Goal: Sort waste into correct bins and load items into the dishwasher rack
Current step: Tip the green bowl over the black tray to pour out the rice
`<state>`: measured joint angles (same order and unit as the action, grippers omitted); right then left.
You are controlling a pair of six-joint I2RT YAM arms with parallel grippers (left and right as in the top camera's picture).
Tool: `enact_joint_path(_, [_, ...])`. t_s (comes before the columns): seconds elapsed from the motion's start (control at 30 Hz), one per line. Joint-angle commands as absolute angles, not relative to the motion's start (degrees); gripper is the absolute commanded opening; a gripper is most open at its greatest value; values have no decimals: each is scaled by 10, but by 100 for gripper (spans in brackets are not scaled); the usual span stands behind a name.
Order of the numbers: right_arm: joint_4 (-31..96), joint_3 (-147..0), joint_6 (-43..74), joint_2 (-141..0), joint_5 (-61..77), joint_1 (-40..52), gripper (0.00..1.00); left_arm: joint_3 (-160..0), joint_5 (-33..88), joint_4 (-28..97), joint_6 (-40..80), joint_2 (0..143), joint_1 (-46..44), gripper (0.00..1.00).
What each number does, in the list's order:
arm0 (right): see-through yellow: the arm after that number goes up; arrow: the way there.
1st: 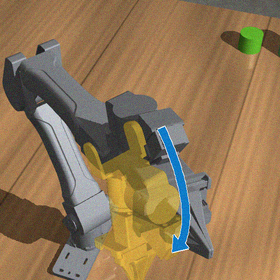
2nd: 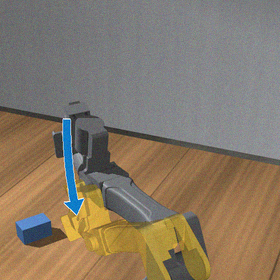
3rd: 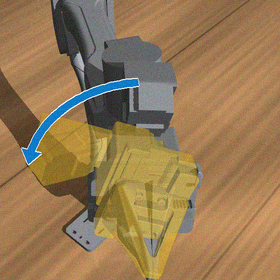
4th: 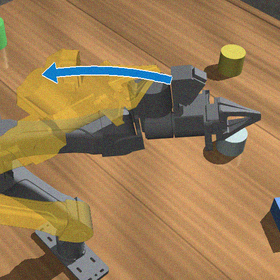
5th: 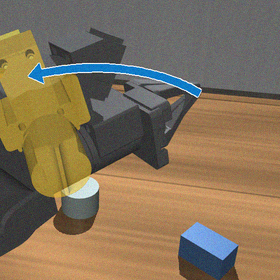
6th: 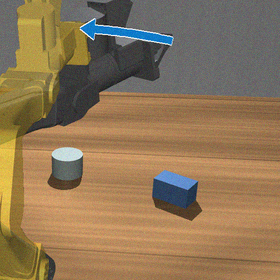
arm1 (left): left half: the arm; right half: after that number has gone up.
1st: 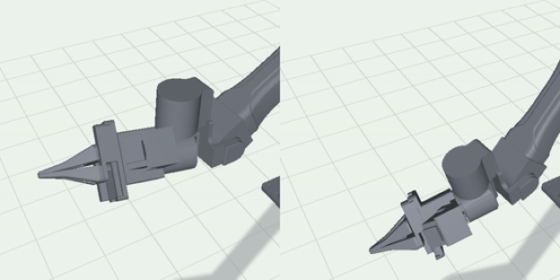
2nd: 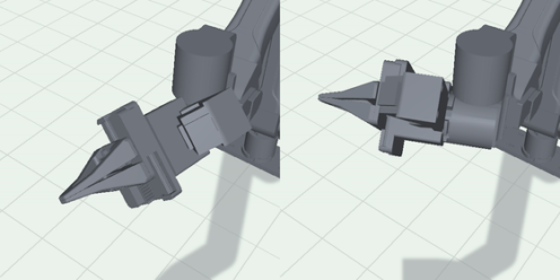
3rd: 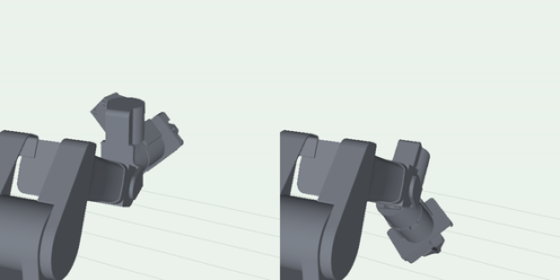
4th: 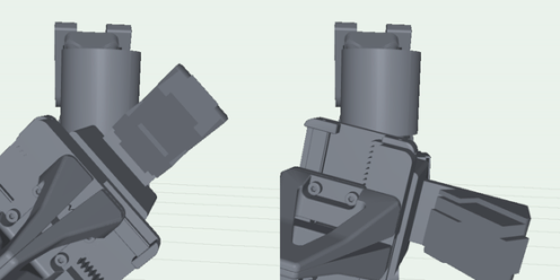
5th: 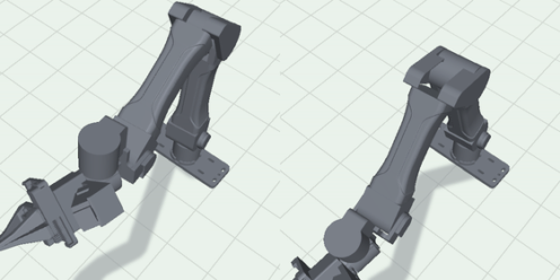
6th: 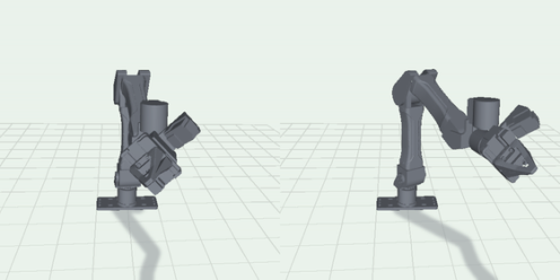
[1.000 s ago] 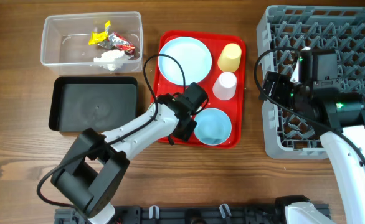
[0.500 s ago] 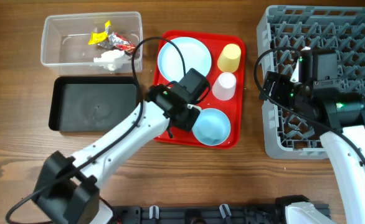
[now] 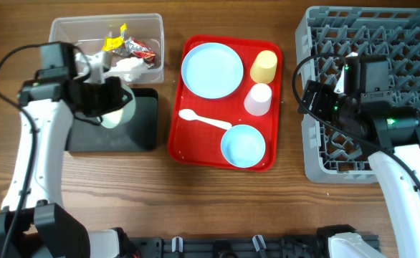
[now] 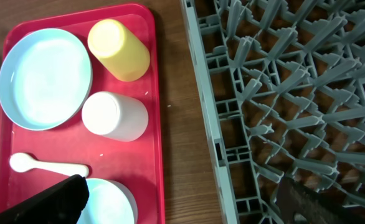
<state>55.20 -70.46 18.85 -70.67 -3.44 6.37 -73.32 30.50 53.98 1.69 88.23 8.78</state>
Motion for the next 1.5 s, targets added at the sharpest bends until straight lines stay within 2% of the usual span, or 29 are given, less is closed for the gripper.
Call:
enact_joint_path(0.0, [549,-708,195,-711,-32,63,100,-741,414,540,-16,894,135,4])
enact_joint_path(0.23, [549,-708,195,-718,-32,63,100,-741,559,576,-88,999,172,4])
enact_joint_path(0.33, [550,-708,195,-734,-31,63,100,-741,562,594,-101,1018,172,4])
enact_joint_path(0.53, [555,-708,196,-760,-30,63,100,-741,706,620,-101,1021,229,4])
enact_joint_path(0.7, [553,-708,196,-761,-30,63,100,-741,753,652,-103,1021,260,4])
enact_joint_path(1.27, [555,-708,196,-761,-30,63,100,-741,903,626,-103,1021,261,4])
enact_joint_path(1.47, [558,-708,195,-761,-30,63,100,-741,903,626,-103,1021,261,4])
